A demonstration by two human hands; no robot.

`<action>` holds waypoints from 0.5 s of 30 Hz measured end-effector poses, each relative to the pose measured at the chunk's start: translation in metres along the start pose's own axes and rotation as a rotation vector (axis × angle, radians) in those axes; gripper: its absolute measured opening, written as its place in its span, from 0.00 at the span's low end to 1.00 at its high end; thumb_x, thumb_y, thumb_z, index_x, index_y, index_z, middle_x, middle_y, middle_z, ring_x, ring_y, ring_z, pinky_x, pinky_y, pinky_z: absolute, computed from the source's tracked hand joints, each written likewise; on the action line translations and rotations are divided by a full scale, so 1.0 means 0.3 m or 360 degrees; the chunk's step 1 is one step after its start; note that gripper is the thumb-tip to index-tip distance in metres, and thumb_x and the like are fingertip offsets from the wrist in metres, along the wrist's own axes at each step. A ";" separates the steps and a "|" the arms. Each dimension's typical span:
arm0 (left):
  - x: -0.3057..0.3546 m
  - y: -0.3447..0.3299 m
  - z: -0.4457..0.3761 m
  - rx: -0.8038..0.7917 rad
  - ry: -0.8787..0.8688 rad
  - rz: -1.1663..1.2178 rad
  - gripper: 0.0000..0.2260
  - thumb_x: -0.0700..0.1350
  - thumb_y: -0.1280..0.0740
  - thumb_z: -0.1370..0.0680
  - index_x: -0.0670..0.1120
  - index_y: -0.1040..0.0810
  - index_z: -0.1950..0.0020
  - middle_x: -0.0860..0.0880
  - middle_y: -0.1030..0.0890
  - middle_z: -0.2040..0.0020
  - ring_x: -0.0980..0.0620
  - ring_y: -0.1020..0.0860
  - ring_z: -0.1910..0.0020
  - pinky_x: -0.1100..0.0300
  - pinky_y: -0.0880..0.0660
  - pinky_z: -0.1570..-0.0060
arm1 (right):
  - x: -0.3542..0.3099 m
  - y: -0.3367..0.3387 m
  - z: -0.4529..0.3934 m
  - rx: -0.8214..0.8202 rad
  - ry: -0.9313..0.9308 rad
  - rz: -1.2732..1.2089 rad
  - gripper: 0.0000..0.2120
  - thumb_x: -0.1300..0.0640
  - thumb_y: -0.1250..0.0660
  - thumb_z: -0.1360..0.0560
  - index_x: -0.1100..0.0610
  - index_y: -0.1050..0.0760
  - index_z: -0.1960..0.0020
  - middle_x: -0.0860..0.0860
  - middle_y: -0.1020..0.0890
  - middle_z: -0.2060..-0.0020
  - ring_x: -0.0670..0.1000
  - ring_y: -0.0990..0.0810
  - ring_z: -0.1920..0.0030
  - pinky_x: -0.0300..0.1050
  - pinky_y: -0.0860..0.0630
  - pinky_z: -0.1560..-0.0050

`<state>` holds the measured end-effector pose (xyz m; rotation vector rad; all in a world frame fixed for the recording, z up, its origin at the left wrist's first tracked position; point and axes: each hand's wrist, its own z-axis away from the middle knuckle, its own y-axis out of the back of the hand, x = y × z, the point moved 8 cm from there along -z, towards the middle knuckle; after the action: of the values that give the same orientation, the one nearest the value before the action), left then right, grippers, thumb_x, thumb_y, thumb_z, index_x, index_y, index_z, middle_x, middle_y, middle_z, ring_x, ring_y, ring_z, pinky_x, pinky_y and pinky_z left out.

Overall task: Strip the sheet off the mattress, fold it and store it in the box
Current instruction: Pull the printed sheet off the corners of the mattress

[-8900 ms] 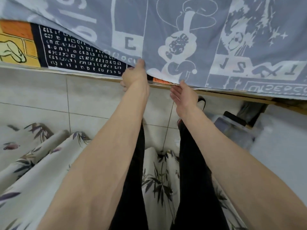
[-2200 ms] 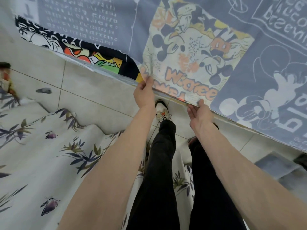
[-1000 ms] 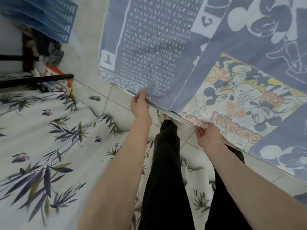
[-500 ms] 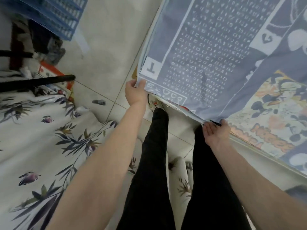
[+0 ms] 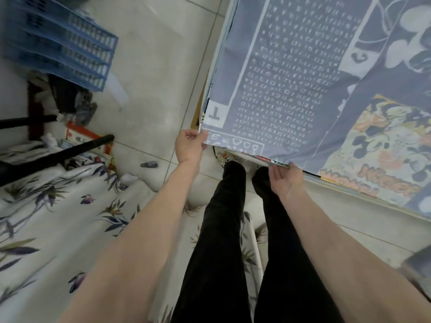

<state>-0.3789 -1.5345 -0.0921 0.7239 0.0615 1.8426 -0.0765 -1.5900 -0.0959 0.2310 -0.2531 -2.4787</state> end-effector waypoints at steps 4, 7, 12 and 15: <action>0.033 0.012 0.058 -0.0172 -0.0043 -0.0305 0.19 0.44 0.21 0.28 0.45 0.23 0.41 0.50 0.18 0.53 0.53 0.19 0.56 0.65 0.21 0.59 | 0.113 -0.113 0.079 -0.0339 -0.0135 0.0156 0.20 0.45 0.37 0.18 0.59 0.27 0.35 0.55 0.19 0.40 0.53 0.21 0.40 0.50 0.26 0.33; 0.116 -0.022 0.152 -0.0371 -0.0204 -0.0700 0.16 0.47 0.22 0.28 0.49 0.19 0.42 0.51 0.16 0.56 0.54 0.19 0.58 0.57 0.22 0.52 | 0.213 -0.251 0.203 -0.0625 -0.0315 0.0216 0.18 0.46 0.35 0.19 0.57 0.23 0.36 0.52 0.18 0.40 0.51 0.20 0.40 0.48 0.23 0.42; 0.278 -0.128 0.330 -0.0623 -0.0176 -0.0908 0.08 0.49 0.23 0.30 0.53 0.17 0.53 0.53 0.13 0.56 0.56 0.15 0.56 0.67 0.23 0.58 | 0.248 -0.414 0.407 -0.0737 -0.0719 -0.0163 0.19 0.45 0.35 0.19 0.58 0.19 0.38 0.57 0.15 0.44 0.56 0.17 0.43 0.52 0.23 0.36; 0.379 -0.192 0.369 -0.0686 -0.0119 -0.1080 0.03 0.43 0.26 0.25 0.47 0.17 0.53 0.51 0.13 0.59 0.52 0.15 0.57 0.63 0.23 0.58 | 0.173 -0.446 0.496 -0.0652 -0.0757 -0.0474 0.16 0.49 0.39 0.17 0.59 0.21 0.39 0.57 0.15 0.48 0.56 0.17 0.47 0.51 0.22 0.43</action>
<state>-0.2989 -1.4455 0.0271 0.3945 -0.1237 1.1231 -0.2277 -1.4982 0.0110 -0.5328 0.1091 -2.7805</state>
